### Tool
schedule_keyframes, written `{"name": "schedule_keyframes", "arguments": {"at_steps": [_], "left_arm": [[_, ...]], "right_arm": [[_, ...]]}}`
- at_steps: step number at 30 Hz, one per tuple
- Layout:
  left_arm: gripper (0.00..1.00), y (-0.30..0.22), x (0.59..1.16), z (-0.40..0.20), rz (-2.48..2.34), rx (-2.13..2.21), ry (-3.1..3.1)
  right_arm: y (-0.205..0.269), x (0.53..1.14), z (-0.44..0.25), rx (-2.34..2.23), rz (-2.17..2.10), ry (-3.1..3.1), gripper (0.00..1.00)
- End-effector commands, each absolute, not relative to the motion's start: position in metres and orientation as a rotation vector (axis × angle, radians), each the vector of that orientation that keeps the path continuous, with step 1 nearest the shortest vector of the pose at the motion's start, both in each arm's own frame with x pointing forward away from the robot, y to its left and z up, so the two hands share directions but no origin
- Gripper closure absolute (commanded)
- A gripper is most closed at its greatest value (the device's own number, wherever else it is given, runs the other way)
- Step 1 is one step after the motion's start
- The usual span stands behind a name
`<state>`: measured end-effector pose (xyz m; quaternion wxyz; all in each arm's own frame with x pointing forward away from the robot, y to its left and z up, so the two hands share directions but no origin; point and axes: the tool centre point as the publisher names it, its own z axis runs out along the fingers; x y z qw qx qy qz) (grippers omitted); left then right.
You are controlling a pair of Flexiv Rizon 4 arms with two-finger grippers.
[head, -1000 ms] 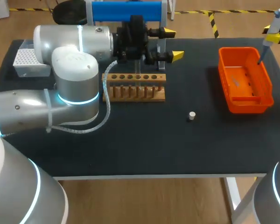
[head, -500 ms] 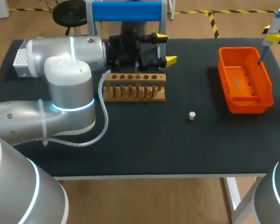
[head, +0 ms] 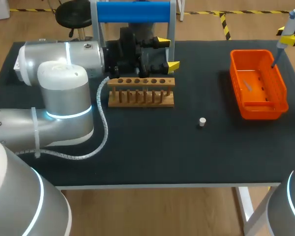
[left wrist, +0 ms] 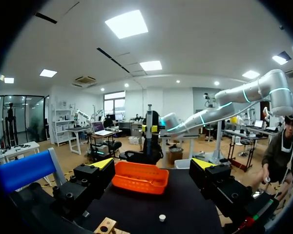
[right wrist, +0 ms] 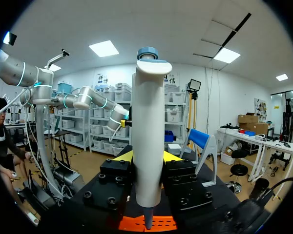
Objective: Invert the test tube, pick up the pipette, mount the tip to pipette, aspirate from beaker and dispense into the tube, eject the tip, return the pipette, and cap with the stopper.
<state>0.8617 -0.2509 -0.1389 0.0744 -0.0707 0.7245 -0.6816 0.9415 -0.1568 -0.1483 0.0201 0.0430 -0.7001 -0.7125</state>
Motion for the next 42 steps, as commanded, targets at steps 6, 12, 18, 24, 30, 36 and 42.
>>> {"name": "schedule_keyframes", "arguments": {"at_steps": [6, 12, 18, 24, 30, 36, 42], "left_arm": [[0.00, -0.2472, 0.8560, -0.1352, -2.042, -0.200, 2.186], [0.00, -0.2544, 0.8540, -0.1292, -2.019, -0.233, 2.228], [0.00, -0.2544, 0.8540, -0.1292, -2.019, -0.233, 2.228], [0.00, -0.2544, 0.8540, -0.1292, -2.019, -0.233, 2.228], [0.00, -0.2544, 0.8540, -0.1292, -2.019, -0.233, 2.228], [0.00, -0.2544, 0.8540, -0.1292, -2.019, -0.233, 2.228], [0.00, -0.2544, 0.8540, -0.1292, -2.019, -0.233, 2.228]], "right_arm": [[-0.1574, 0.9413, -0.1475, 0.135, -2.206, -2.175, 1.00], [-0.1574, 0.9413, -0.1475, 0.135, -2.206, -2.175, 1.00], [-0.1574, 0.9413, -0.1475, 0.135, -2.206, -2.175, 1.00], [-0.1574, 0.9413, -0.1475, 0.135, -2.206, -2.175, 1.00], [-0.1574, 0.9413, -0.1475, 0.135, -2.206, -2.175, 1.00], [-0.1574, 0.9413, -0.1475, 0.135, -2.206, -2.175, 1.00], [-0.1574, 0.9413, -0.1475, 0.135, -2.206, -2.175, 1.00]]}}
